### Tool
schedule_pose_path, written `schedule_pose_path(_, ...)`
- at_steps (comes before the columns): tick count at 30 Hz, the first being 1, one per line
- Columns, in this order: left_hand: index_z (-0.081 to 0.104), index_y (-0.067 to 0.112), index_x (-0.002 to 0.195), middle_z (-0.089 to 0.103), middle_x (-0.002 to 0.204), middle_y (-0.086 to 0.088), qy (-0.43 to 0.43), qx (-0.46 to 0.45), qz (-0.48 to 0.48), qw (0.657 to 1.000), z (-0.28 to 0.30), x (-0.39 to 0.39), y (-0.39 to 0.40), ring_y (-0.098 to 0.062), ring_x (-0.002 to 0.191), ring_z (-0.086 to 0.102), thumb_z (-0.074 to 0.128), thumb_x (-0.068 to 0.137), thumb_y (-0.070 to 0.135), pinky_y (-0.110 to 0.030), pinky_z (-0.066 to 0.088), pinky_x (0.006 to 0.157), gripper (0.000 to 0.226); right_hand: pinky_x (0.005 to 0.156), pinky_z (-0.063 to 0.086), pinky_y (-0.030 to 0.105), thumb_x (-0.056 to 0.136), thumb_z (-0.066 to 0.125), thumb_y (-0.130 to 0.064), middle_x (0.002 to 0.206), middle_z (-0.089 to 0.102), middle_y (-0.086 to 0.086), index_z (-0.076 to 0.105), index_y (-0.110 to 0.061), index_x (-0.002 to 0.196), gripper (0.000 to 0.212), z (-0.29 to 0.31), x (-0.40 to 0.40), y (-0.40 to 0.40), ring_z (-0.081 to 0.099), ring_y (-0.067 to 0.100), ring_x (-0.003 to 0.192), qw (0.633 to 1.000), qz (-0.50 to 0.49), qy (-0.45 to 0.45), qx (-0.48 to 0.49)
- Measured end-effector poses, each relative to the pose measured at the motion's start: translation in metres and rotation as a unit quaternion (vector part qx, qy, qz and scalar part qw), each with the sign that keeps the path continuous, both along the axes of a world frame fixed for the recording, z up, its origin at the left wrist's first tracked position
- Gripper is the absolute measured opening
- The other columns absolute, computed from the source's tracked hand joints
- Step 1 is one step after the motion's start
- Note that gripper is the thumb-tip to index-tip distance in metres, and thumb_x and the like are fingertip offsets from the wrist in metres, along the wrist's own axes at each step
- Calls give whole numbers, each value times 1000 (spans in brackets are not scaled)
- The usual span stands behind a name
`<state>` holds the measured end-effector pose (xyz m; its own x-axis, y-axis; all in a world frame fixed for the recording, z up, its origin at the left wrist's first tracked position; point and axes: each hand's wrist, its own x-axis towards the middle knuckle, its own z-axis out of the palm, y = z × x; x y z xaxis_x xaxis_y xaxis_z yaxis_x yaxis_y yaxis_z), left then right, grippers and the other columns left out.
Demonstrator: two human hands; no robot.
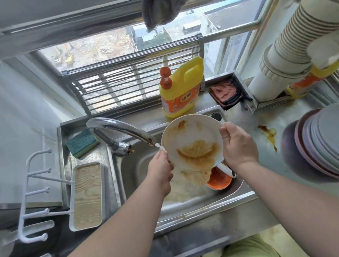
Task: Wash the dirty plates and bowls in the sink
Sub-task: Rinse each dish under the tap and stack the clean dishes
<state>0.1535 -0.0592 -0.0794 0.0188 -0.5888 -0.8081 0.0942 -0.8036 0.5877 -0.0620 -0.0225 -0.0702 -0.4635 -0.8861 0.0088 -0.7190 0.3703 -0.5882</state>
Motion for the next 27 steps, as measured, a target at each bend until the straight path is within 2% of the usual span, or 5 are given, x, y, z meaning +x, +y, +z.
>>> schedule_pose_path(3,68,32,131,68,106,1,11,11,16,1000,-1,0,-6,-19,95,60,46,109,47,-35,50,88,34,70,36,35,109,35,-50,106,68,9,67,-16,110,47,-3,2,0,61,37,92,1000,6,-3,-18)
schedule_pose_path(10,70,26,120,72,102,0,2,-31,69,997,-6,11,-11,-14,79,56,41,114,34,-29,50,78,31,71,41,39,111,38,-47,99,65,6,65,-19,110,40,-13,16,2,57,33,91,999,16,-29,15)
schedule_pose_path(16,73,21,122,81,102,-5,12,-54,130,990,-15,28,-8,-24,89,75,65,105,27,-37,64,75,19,63,35,38,112,34,-47,74,54,-5,51,-21,92,37,-19,27,3,52,30,74,993,-10,-59,105)
schedule_pose_path(19,74,23,115,81,103,-4,10,-37,134,990,-17,35,-5,-25,96,77,65,105,23,-41,65,84,14,64,37,39,113,33,-45,74,56,-1,50,-19,90,39,-22,33,4,52,28,71,989,-20,-80,126)
schedule_pose_path(27,76,25,114,82,98,1,15,-26,145,989,-20,46,1,-20,90,76,63,106,22,-33,59,69,15,56,31,35,113,32,-44,77,59,-2,47,-22,83,41,-28,40,5,52,15,70,982,-18,-109,152)
